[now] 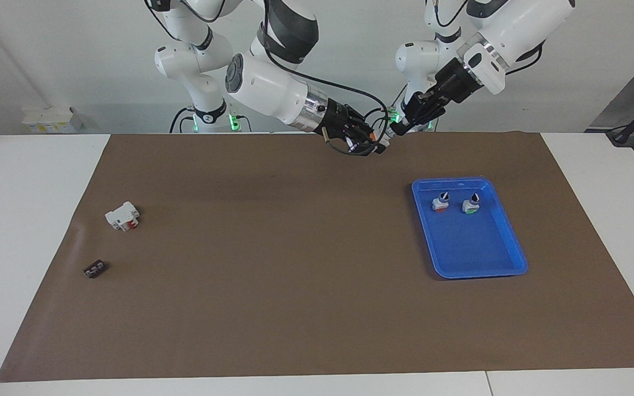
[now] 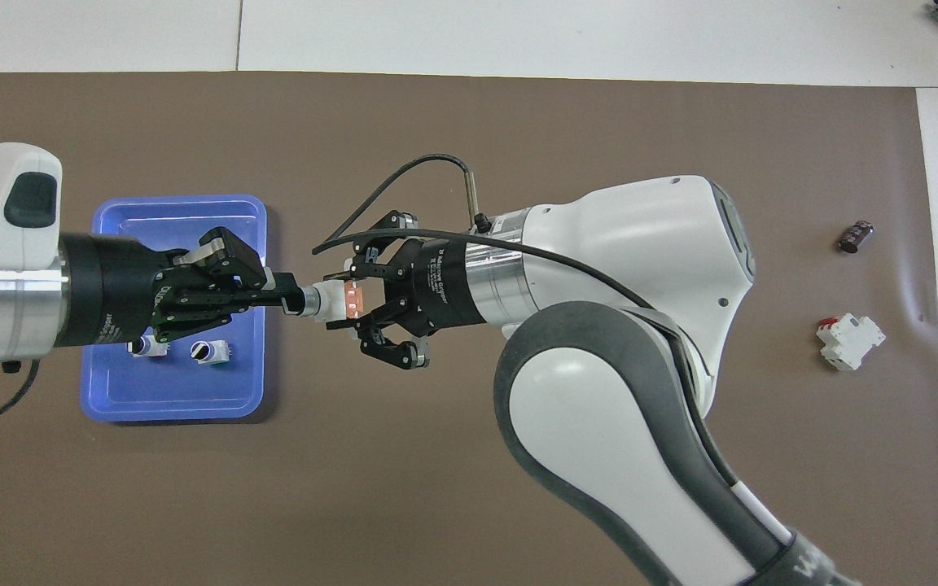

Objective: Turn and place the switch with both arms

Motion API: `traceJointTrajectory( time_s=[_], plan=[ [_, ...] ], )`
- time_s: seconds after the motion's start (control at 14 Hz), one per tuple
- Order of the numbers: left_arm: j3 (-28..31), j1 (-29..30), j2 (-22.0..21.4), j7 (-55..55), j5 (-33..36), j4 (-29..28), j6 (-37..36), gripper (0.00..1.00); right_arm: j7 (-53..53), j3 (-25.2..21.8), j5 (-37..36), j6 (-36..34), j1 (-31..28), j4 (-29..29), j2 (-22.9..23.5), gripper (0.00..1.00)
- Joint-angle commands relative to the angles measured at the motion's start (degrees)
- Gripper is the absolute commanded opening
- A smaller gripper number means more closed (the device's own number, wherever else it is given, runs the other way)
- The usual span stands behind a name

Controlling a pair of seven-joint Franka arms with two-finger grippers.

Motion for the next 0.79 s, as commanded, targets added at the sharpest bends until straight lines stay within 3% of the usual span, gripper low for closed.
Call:
traceJointTrajectory(
  time_s=[0.0,0.21,0.72],
  plan=[
    [0.2,0.3,-2.2,14.4,2.0,-1.7,-3.4,0.0,1.4,0.0,-1.0,1.6,-0.4,0.0,-0.2,0.0],
    [0.2,0.1,-2.6,24.5,5.8,-1.6,-4.9,0.0,1.4,0.1,-1.0,1.6,-0.6,0.1,-0.2,0.0],
    [0.1,0.2,-3.3,31.1,6.4,-1.7,-6.1,0.0,1.3,0.1,-1.0,1.6,-0.8,0.2,-0.3,0.0]
  ],
)
